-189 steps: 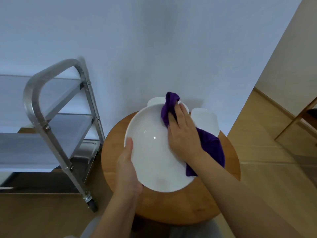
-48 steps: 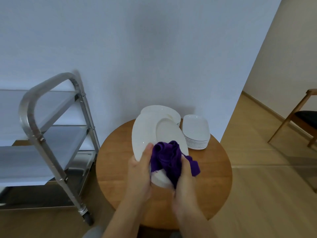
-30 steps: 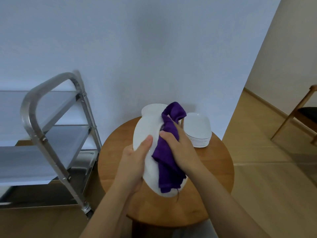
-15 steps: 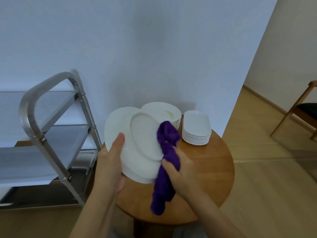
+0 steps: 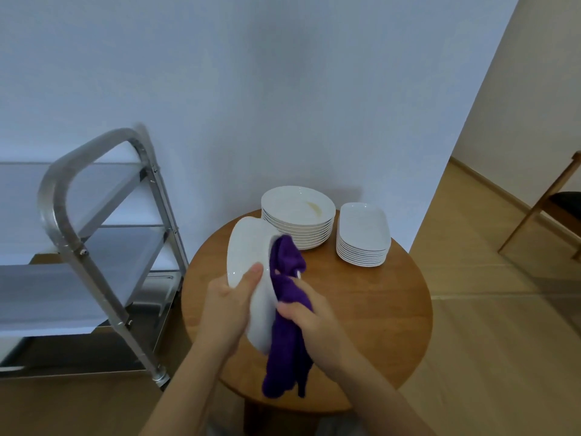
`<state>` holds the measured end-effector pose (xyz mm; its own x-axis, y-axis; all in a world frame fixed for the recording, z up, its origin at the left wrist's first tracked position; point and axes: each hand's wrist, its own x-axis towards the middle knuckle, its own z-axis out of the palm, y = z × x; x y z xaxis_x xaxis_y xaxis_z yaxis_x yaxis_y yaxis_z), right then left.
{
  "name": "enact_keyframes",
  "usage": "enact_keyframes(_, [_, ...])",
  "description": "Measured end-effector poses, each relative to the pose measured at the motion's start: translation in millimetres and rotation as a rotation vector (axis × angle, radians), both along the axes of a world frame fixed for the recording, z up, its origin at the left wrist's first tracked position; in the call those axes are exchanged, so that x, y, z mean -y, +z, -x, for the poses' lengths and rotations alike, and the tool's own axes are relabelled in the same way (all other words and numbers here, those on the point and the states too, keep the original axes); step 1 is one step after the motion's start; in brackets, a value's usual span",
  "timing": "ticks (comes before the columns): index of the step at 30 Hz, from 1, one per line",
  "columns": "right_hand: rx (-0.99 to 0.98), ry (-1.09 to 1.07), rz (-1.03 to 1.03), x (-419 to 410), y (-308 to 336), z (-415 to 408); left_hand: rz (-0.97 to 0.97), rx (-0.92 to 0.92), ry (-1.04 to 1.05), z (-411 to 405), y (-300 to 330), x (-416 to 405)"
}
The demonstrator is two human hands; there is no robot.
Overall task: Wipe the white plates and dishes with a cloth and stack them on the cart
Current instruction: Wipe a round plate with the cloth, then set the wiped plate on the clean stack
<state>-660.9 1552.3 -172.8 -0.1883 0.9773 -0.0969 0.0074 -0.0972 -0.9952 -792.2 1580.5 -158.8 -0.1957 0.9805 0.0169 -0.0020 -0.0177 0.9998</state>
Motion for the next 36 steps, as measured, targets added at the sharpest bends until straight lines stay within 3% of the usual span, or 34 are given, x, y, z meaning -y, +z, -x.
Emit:
enact_keyframes(3, [-0.01, -0.05, 0.102, 7, -16, -12, -0.062, -0.348, -0.012, 3, -11, -8])
enact_keyframes(10, [-0.178, -0.582, 0.254, -13, -32, -36, -0.092, -1.246, -0.259, 1, -43, -25])
enact_keyframes(22, [-0.175, -0.659, 0.298, -45, -53, -46, -0.091, -1.747, -0.646, -23, -112, -66])
enact_keyframes(29, [-0.168, -0.698, 0.323, -61, -62, -55, -0.089, -1.77, -0.628, -4, -142, -65])
enact_keyframes(33, [-0.184, -0.686, 0.326, -75, -64, -57, -0.089, -1.542, -0.496, -6, -131, -73])
enact_keyframes(36, [-0.177, -0.662, 0.311, -89, -63, -58, -0.007, -1.234, -0.295, -13, -111, -95])
